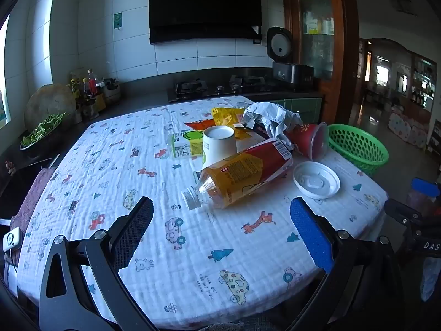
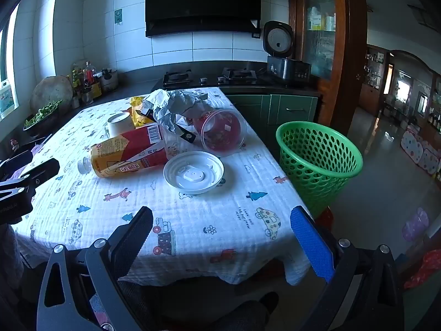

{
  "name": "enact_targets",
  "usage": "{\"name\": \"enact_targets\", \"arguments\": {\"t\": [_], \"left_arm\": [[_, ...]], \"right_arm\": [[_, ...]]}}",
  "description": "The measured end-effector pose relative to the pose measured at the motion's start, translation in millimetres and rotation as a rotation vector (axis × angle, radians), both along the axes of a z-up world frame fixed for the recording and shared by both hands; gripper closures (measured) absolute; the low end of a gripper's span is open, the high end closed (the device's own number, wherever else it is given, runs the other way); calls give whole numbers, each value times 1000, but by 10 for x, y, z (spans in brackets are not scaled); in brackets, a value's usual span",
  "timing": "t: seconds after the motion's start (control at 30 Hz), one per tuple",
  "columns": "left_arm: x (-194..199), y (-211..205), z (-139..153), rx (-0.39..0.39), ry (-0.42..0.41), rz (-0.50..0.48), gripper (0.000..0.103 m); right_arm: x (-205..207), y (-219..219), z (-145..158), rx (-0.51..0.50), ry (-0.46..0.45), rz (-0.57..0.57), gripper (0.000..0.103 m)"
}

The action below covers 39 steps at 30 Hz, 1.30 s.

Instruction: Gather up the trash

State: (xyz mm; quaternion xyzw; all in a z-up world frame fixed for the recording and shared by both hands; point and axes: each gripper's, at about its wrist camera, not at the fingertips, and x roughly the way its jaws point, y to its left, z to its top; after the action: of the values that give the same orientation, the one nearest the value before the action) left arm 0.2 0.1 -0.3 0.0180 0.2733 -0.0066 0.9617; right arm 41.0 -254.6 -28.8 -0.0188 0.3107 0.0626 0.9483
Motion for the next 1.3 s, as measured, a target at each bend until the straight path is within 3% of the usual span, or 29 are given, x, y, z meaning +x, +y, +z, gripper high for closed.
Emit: {"name": "enact_targets", "arguments": {"t": [1.3], "left_arm": [[62,-87,-6,9,-1,-24,5]], "right_arm": [[41,0,-19,-10,4,-3,6]]}}
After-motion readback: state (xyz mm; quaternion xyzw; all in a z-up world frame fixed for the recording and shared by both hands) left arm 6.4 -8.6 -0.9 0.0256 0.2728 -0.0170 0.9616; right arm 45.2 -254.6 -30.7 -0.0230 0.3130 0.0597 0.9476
